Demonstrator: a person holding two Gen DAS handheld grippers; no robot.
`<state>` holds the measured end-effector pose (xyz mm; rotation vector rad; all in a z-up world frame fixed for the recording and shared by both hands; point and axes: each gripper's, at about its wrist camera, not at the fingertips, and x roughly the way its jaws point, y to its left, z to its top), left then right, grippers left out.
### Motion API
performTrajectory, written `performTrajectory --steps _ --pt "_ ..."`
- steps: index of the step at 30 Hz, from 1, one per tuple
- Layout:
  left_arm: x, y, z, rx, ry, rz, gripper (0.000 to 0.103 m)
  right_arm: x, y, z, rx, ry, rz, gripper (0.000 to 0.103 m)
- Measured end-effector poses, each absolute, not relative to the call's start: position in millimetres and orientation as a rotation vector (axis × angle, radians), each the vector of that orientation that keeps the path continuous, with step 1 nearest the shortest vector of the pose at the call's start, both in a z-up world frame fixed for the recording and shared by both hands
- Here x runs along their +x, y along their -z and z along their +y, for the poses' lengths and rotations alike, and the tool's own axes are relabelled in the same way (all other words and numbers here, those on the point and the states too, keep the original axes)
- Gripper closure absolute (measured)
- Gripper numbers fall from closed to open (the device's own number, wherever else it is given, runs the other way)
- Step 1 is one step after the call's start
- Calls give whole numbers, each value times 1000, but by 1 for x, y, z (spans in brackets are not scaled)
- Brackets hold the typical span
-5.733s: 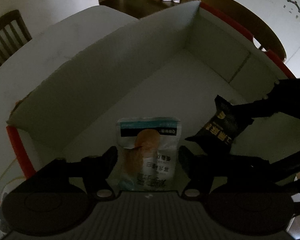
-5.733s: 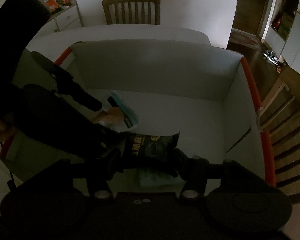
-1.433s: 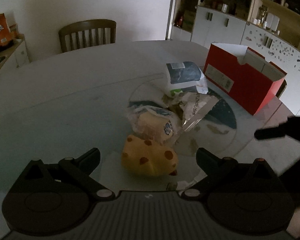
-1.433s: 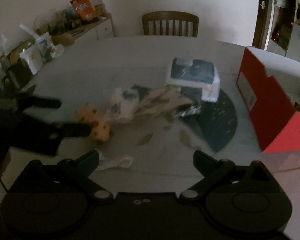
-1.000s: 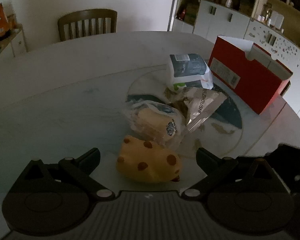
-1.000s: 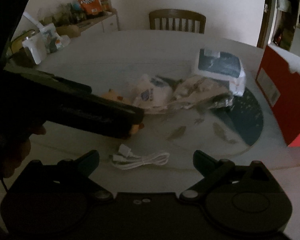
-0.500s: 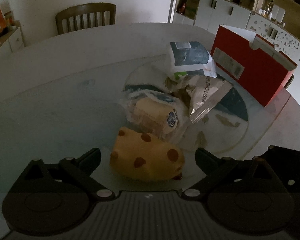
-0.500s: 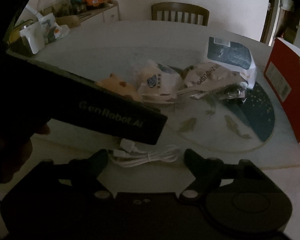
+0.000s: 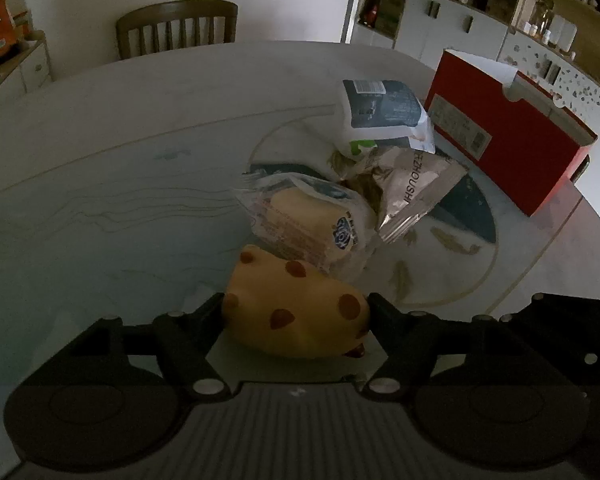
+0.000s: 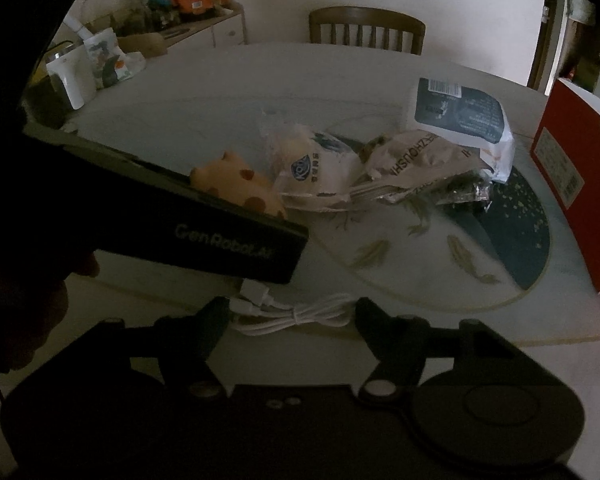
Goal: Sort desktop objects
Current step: 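Grasp yellow spotted plush with left tool while right tool grasps white USB cable, then carry yellow plush in left tool while right tool carries white cable to shoebox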
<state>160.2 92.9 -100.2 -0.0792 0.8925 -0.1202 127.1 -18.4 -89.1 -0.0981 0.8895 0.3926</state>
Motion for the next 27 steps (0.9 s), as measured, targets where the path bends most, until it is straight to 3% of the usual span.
performTrajectory --steps 4,5,7,13,16,17,18,27 --pt "158 98 93 -91 119 890 29 124 86 -20 -107 -401 884 38" --pt "157 97 92 -92 120 888 29 123 85 -21 -108 -401 881 49" --pt "156 94 92 -97 121 885 29 123 83 -24 -106 -403 881 57" --pt "151 86 98 -130 106 873 29 121 82 -23 -132 -413 881 57" --pt "147 80 102 -147 106 857 29 120 80 -23 -127 -425 867 40" --pt "146 78 103 -151 106 855 29 119 79 -23 -120 -424 855 25" --pt "145 77 104 -156 109 854 29 119 79 -22 -115 -423 843 15" --pt "143 73 115 -191 83 857 29 127 94 -1 -139 -443 869 10"
